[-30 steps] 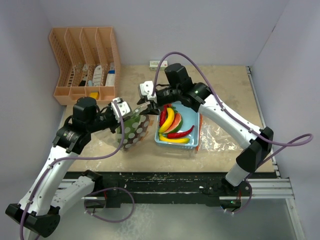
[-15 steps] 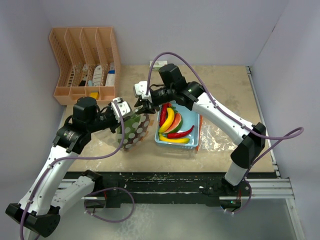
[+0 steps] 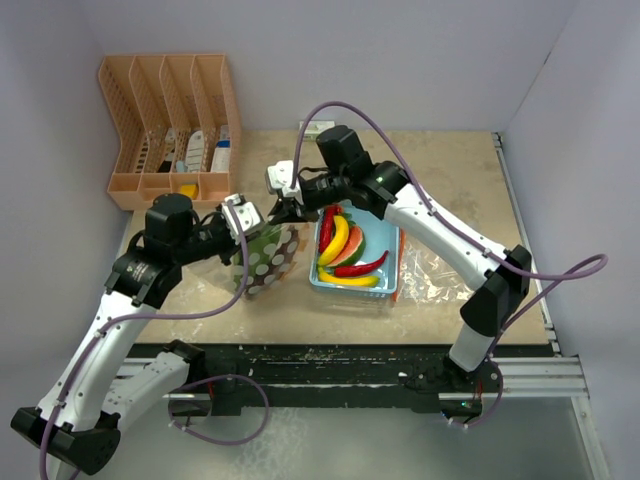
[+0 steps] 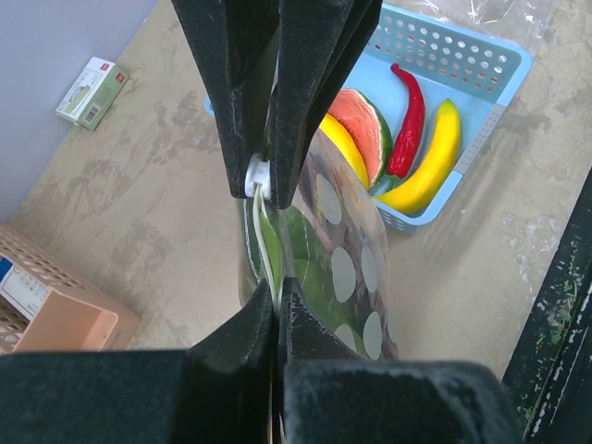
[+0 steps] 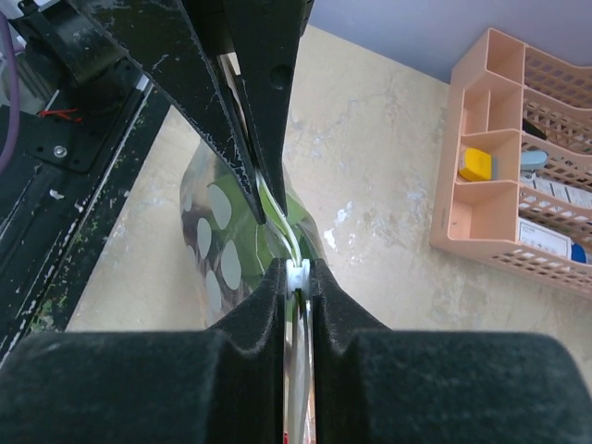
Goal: Place the food in the zip-top bag and seal the zipper
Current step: Zip the zipper food storage bag at the center of the board.
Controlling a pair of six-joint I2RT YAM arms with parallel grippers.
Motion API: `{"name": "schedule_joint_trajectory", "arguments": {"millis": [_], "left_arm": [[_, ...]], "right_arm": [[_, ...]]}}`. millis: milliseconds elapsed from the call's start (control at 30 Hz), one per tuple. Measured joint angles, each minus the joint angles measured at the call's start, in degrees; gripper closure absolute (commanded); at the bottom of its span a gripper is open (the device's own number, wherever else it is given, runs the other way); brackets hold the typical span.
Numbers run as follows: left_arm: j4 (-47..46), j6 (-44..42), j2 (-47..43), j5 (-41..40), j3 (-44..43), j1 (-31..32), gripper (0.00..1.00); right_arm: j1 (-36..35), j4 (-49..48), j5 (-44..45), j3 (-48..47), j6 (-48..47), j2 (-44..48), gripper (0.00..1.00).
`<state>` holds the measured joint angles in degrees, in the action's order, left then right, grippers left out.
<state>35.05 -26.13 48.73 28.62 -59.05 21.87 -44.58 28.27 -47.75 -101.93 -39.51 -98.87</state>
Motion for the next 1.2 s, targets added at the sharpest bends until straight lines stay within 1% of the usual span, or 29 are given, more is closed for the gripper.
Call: {"name": "schedule_joint_trajectory", "arguments": {"millis": [133,300,533,800,1200], "left_arm": [[0.7,0.0,0.0,-1.6,-0.9,0.0,1.0],[1.8,0.7,-0.8,-6.1,-2.3,0.1,1.0],[1.4,2.2,-4.2,-11.0,-2.3,0.7,1.0],[1.3,3.0,-4.9,-11.5,-2.3,0.7,1.0],[0.8,3.0,-5.2,-11.6,-2.3,0.7,1.0]], "right_arm": [[0.0,0.2,0.0,-0.4,0.1,-0.3,0.98],[-0.4,-0.3,0.0,-0.5,0.1,-0.3,0.99],[-0.5,-5.0,0.1,0.0,2.2,-0.1,1.0],[0.0,-10.4,1.6,3.0,7.7,0.7,1.0],[0.1,-12.0,3.6,4.3,10.1,1.7,1.0]]}}
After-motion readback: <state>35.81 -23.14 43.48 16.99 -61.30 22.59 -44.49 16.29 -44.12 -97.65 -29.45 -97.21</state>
